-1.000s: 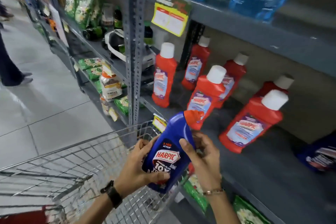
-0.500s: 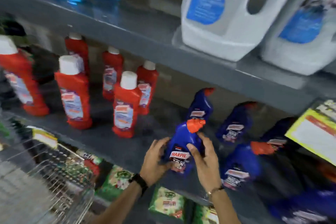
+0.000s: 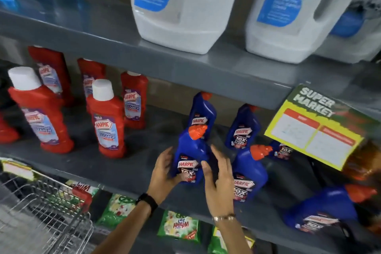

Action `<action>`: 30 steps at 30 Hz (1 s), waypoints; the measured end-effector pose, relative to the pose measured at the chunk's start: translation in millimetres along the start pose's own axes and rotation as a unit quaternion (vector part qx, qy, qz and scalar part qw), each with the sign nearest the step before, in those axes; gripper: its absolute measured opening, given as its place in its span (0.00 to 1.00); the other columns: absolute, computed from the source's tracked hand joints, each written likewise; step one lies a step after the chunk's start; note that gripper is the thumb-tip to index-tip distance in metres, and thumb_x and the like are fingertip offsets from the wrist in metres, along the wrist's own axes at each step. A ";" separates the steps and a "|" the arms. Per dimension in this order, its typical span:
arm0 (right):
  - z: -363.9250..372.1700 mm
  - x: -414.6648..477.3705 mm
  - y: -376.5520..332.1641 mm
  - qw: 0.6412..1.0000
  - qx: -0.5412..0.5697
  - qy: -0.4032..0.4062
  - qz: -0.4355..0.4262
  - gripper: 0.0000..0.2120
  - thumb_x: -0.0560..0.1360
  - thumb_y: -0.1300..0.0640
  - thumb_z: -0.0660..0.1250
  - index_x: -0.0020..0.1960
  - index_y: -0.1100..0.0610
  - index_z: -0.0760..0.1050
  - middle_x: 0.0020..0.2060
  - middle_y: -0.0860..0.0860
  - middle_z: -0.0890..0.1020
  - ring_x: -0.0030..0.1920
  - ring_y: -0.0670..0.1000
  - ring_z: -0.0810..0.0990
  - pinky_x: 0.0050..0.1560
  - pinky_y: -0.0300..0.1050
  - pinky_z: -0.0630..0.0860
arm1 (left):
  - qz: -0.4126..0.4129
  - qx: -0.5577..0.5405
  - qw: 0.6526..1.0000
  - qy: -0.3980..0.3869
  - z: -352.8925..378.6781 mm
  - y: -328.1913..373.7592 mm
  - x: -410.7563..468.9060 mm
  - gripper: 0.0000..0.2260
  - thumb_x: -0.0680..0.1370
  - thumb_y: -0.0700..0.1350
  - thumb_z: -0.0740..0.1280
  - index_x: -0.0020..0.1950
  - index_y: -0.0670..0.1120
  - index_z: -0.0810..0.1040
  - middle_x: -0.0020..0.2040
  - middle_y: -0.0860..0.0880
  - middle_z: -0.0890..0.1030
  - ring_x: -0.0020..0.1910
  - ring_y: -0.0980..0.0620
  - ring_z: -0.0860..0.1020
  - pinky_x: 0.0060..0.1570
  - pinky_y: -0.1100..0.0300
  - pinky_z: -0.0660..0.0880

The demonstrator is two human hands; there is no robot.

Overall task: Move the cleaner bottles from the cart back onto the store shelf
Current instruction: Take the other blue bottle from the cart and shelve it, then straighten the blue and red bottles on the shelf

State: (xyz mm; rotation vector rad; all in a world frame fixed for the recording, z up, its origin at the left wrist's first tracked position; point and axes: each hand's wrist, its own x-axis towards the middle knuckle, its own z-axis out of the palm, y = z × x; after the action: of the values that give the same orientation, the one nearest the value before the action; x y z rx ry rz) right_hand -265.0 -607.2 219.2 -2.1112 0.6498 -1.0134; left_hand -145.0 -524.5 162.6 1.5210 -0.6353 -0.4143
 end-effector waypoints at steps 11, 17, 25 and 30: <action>-90.0 -53.5 100.8 0.964 0.129 0.094 0.214 0.25 0.71 0.75 0.63 0.66 0.62 0.64 0.63 0.62 0.72 0.57 0.42 0.75 0.58 0.38 0.74 | 0.004 0.010 0.982 -0.188 94.8 10.2 -56.4 0.30 0.69 0.59 0.68 0.67 0.53 0.61 0.67 0.53 0.67 0.67 0.57 0.67 0.65 0.67 0.66; -87.2 -30.5 111.3 0.968 0.101 -0.038 0.226 0.25 0.71 0.70 0.67 0.65 0.65 0.64 0.59 0.59 0.76 0.59 0.53 0.75 0.61 0.49 0.73 | -0.025 0.057 0.988 -0.141 120.5 7.0 -31.3 0.22 0.75 0.44 0.66 0.67 0.45 0.66 0.64 0.41 0.73 0.58 0.54 0.72 0.47 0.83 0.67; -94.8 -47.3 116.5 0.968 0.099 -0.047 0.224 0.22 0.71 0.67 0.68 0.63 0.59 0.68 0.55 0.54 0.79 0.54 0.46 0.79 0.56 0.35 0.76 | -0.035 0.060 0.986 -0.150 113.6 -1.6 -39.1 0.23 0.73 0.50 0.69 0.66 0.51 0.67 0.62 0.46 0.77 0.59 0.53 0.75 0.57 0.60 0.71; -85.7 -48.3 117.5 0.968 0.108 -0.052 0.222 0.25 0.71 0.66 0.68 0.67 0.60 0.66 0.59 0.55 0.78 0.57 0.50 0.77 0.55 0.31 0.74 | -0.036 0.089 0.984 -0.150 108.9 -4.0 -39.7 0.24 0.74 0.50 0.67 0.68 0.50 0.65 0.64 0.45 0.75 0.60 0.52 0.74 0.61 0.55 0.71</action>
State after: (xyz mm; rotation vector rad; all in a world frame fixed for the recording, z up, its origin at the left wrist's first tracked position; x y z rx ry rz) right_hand -378.0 -680.4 145.9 -1.7100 0.8695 -0.6836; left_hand -242.4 -585.4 147.0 1.6689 -0.8740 -0.6649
